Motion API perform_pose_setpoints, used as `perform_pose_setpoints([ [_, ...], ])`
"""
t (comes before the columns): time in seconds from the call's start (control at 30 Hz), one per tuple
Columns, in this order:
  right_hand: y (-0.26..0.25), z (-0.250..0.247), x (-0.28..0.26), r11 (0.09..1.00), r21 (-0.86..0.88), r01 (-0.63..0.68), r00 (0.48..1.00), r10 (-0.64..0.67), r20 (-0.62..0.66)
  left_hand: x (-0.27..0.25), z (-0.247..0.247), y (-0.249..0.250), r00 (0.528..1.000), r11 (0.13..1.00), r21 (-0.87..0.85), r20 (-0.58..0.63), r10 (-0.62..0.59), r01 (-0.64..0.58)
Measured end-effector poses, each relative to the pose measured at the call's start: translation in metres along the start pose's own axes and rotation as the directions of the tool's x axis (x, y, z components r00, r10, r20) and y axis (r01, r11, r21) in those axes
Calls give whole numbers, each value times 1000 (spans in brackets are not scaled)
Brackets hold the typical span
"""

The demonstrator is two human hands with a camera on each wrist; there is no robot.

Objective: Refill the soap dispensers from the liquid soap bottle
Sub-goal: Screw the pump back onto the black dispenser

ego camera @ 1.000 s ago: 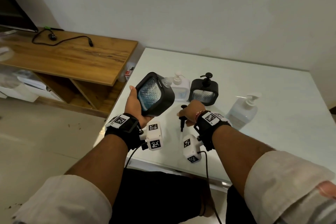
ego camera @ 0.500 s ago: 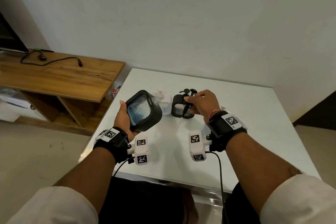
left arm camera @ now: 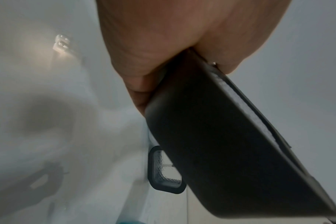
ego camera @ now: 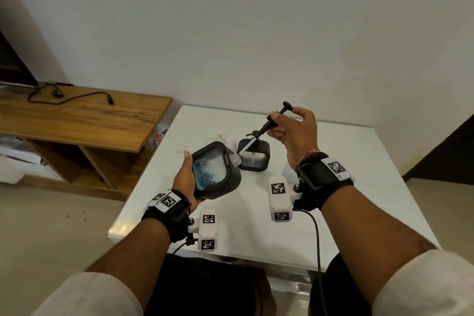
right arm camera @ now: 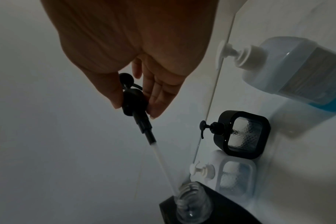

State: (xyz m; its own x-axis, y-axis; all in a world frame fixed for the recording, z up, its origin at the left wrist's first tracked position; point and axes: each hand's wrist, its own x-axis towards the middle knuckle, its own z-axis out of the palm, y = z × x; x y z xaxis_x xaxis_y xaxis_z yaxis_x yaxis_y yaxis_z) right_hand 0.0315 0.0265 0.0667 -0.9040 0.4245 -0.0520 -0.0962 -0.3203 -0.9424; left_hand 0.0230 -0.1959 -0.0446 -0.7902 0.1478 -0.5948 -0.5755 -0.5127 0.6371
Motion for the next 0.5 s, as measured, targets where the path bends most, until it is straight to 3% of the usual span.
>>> perform_pose_setpoints([
  [0.3, 14, 16, -15, 999, -45, -24, 980, 33, 195, -8, 7, 2, 998, 998, -65, 55, -13, 17],
  [0.5, 25, 19, -24, 972, -234, 20, 932, 67, 355, -15, 15, 5, 996, 991, -136, 84, -3, 15],
])
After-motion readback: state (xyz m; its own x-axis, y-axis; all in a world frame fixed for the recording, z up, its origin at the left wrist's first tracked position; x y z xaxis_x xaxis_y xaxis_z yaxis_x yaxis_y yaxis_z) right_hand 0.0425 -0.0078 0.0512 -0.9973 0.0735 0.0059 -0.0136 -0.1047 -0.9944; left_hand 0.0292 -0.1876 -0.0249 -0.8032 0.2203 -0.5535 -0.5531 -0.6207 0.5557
